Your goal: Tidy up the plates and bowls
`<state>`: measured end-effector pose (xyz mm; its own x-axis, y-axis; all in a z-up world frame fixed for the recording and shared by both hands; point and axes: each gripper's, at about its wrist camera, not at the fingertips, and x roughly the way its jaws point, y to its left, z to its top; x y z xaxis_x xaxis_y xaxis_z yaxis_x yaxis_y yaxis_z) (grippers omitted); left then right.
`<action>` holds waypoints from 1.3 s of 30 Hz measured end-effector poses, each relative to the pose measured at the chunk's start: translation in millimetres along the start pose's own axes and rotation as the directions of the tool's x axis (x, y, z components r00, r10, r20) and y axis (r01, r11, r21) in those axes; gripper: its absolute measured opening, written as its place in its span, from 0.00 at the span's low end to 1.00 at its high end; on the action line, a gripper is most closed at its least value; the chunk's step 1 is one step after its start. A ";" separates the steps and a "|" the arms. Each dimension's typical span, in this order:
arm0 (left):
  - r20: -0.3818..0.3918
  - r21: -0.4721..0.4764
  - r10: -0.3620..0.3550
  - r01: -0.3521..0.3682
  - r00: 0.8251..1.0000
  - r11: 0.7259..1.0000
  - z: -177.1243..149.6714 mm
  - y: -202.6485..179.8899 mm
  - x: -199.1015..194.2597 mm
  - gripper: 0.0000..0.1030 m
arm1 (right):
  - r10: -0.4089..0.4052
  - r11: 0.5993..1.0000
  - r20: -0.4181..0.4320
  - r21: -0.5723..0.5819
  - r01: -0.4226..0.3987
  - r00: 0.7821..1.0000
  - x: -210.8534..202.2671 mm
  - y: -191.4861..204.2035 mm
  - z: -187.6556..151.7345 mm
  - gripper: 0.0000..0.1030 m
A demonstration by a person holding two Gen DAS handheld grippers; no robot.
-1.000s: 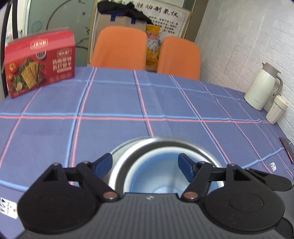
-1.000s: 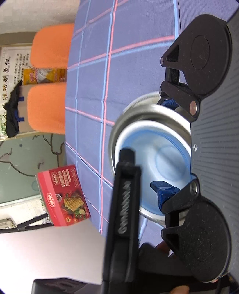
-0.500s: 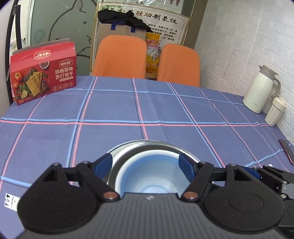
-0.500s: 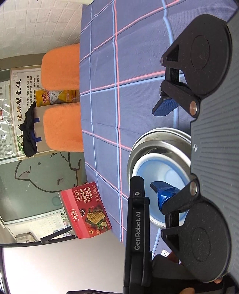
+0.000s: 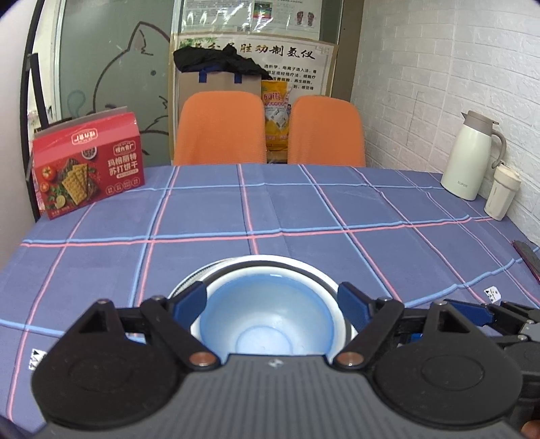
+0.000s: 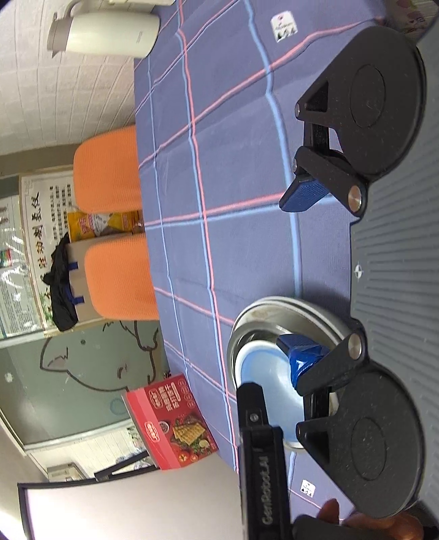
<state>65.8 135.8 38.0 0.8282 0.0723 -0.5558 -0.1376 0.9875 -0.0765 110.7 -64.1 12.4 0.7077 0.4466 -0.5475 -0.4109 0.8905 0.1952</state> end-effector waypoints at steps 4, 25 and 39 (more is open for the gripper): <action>0.006 0.014 -0.014 0.014 1.000 1.000 -13.7 -8.7 -13.4 0.80 | -0.066 0.997 -0.004 0.032 0.066 0.998 -12.9 -5.2 -8.1 0.64; -0.017 0.047 -0.034 0.035 0.999 0.998 -34.6 -32.2 -27.6 0.80 | -0.097 0.989 -0.015 0.112 0.098 0.995 -33.7 -24.7 -19.1 0.66; -0.041 0.041 -0.057 0.059 0.998 0.997 -41.7 -39.3 -26.7 0.81 | -0.201 0.977 -0.038 0.067 0.203 0.979 -39.5 -33.9 -29.4 0.66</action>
<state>26.4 89.2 21.4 0.8116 0.0102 -0.5841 -0.0666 0.9949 -0.0752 79.8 -114.5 3.5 0.7537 0.2549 -0.6058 -0.2193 0.9665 0.1338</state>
